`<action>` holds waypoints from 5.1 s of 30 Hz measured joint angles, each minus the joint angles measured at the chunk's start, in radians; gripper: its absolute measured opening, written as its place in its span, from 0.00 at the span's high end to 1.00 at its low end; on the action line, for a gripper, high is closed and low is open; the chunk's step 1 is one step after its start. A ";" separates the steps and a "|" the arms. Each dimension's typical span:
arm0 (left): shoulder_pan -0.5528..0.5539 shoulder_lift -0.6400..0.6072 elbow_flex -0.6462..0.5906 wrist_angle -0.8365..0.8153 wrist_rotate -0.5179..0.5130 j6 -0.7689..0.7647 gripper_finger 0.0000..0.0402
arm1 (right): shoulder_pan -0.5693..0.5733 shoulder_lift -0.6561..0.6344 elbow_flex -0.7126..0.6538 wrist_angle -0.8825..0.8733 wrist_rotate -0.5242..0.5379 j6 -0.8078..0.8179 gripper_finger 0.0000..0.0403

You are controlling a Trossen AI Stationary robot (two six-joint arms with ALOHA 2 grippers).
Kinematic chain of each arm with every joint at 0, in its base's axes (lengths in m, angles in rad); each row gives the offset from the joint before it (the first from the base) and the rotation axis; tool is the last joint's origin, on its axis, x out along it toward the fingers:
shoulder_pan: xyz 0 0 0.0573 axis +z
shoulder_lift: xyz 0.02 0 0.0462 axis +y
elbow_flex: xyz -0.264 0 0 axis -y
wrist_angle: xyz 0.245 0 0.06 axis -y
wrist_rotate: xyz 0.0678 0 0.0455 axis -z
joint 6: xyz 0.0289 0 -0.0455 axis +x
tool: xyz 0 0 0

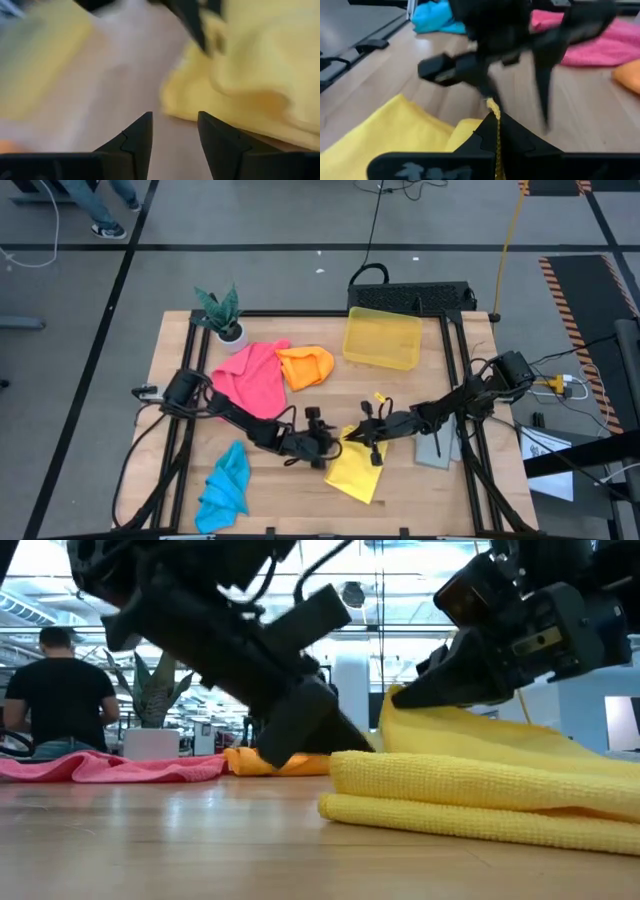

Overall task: Fold microfiber towels
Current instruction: Fold the yellow kitchen towel

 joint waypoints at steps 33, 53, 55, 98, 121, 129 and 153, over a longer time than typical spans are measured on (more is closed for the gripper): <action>0.050 0.085 0.001 0.167 0.145 -0.025 0.60 | -0.007 -0.053 0.001 0.062 -0.039 -0.075 1.00; 0.020 0.048 0.000 0.168 0.012 0.135 0.60 | -0.078 -0.005 0.000 -0.312 0.191 0.098 1.00; 0.008 0.027 0.000 0.137 -0.032 0.141 0.60 | -0.080 -0.005 0.000 -0.312 0.190 0.099 1.00; -0.098 -0.064 -0.001 0.035 0.284 0.085 0.60 | -0.079 -0.005 0.000 -0.311 0.181 0.114 1.00; -0.129 -0.097 0.002 -0.171 0.241 -0.011 0.60 | -0.046 -0.050 0.000 -0.167 0.130 0.051 1.00; -0.140 -0.084 -0.001 -0.222 0.181 -0.007 0.60 | -0.053 -0.036 0.000 -0.166 0.130 0.047 1.00; -0.132 -0.078 0.001 -0.270 0.293 0.018 0.96 | -0.053 -0.036 0.000 -0.024 0.063 -0.012 1.00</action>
